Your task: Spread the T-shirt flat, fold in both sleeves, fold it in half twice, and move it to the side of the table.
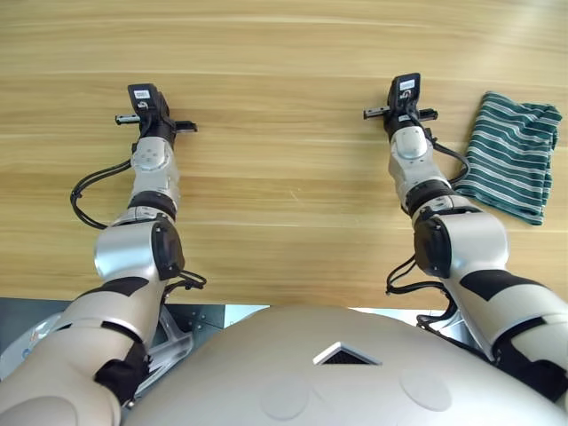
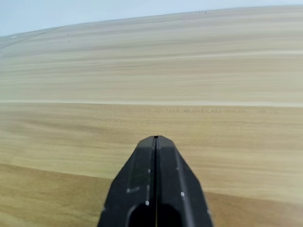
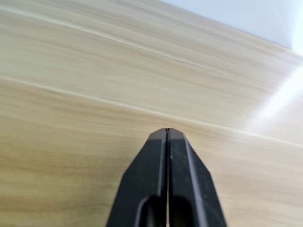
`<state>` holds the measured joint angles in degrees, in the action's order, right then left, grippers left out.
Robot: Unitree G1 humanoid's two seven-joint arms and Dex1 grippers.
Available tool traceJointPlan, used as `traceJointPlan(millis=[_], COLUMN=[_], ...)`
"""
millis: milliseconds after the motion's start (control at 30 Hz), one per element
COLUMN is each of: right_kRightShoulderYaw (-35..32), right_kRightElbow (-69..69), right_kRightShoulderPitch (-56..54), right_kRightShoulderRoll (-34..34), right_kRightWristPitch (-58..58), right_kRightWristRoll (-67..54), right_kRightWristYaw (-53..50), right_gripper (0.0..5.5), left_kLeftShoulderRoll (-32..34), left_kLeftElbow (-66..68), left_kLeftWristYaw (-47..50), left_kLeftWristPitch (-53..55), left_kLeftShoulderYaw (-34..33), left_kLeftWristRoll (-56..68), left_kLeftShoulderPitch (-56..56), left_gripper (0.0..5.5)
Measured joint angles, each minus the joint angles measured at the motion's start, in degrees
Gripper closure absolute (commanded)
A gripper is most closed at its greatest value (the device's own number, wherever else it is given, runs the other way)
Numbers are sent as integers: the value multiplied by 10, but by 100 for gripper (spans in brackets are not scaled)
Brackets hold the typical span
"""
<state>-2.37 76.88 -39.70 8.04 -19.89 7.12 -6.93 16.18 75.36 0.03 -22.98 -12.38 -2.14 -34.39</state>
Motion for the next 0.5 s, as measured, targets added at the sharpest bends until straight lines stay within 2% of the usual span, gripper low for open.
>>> traceJointPlan(millis=[500], right_kRightShoulderYaw=[45], right_kRightElbow=[2], right_kRightShoulderPitch=[-6], right_kRightShoulderRoll=[15], right_kRightWristPitch=[24], right_kRightWristRoll=[105], right_kRightWristYaw=[-58], right_gripper=[546], left_kLeftShoulderRoll=[-2], left_kLeftElbow=[3], left_kLeftWristYaw=[-18], left_kLeftWristPitch=[22], left_kLeftShoulderYaw=[-27], left_kLeftWristRoll=[10], left_kLeftShoulderPitch=[-12], left_gripper=[550])
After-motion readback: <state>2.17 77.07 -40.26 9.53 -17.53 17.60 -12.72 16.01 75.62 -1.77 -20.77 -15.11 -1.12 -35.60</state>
